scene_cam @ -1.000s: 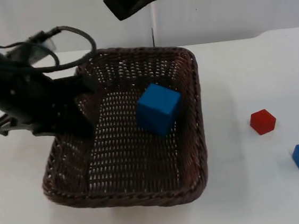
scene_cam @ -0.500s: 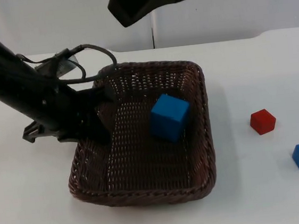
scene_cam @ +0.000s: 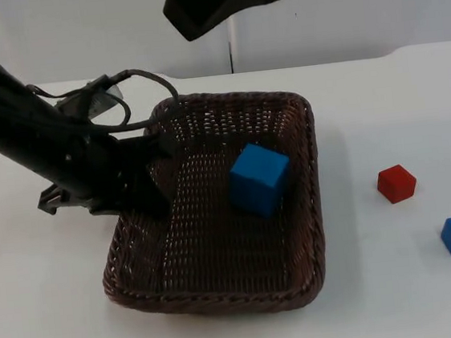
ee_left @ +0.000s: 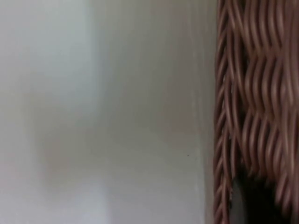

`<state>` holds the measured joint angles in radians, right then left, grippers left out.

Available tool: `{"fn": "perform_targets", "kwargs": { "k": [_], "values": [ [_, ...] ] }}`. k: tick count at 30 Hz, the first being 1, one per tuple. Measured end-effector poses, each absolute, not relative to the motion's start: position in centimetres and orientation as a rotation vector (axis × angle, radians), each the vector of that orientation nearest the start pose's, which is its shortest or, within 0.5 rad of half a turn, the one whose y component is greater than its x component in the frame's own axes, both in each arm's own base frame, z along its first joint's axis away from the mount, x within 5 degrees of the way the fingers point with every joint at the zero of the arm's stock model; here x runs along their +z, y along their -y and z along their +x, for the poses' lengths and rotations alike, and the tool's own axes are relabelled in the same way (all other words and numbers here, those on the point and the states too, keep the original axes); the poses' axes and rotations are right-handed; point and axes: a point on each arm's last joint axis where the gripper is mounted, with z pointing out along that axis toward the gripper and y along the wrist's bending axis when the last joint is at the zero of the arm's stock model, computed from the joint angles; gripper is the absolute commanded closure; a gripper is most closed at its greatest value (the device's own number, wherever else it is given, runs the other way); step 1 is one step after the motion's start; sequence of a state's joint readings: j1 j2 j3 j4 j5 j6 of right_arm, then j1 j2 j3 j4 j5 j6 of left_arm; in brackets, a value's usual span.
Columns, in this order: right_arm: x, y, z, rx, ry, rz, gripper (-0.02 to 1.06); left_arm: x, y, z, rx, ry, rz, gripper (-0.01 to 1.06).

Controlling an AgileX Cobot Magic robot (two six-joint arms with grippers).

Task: Pick up the basket with the left hand and place the largest block into the basket with the right hand.

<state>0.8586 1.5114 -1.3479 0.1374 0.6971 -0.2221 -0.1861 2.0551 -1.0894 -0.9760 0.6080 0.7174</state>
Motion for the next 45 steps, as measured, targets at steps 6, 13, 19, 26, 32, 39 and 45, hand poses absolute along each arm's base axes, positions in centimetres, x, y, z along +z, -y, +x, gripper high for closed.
{"fn": "perform_targets", "kwargs": {
  "k": [6, 13, 19, 26, 32, 39, 45],
  "values": [
    [34.7, -26.2, 21.5, 0.464, -2.085, -1.156, 0.22, 10.0, 11.2, 35.2, -0.802, -2.819, 0.158, 0.74],
    [34.7, -26.2, 21.5, 0.464, -2.085, -1.156, 0.22, 10.4, 11.5, 34.9, -0.873, -2.833, 0.177, 0.21],
    [34.7, -26.2, 21.5, 0.466, -2.08, -1.153, 0.22, 11.4, 11.7, 34.6, -0.911, -2.828, 0.218, 0.12],
    [34.7, -26.2, 21.6, 0.467, -2.08, -1.15, 0.22, 13.4, 11.7, 34.4, -0.915, -2.788, 0.273, 0.12],
    [35.4, -25.9, 21.3, 0.476, -2.059, -1.135, 0.22, 16.1, 11.7, 33.8, -0.916, -2.738, 0.354, 0.12],
    [37.2, -24.6, 20.4, 0.477, -1.992, -1.1, 0.22, 19.4, 11.3, 33.1, -0.843, -2.665, 0.437, 0.12],
    [37.7, -24.0, 19.9, 0.482, -1.979, -1.087, 0.22, 20.5, 10.8, 32.6, -0.762, -2.676, 0.446, 0.12]
  ]
}}
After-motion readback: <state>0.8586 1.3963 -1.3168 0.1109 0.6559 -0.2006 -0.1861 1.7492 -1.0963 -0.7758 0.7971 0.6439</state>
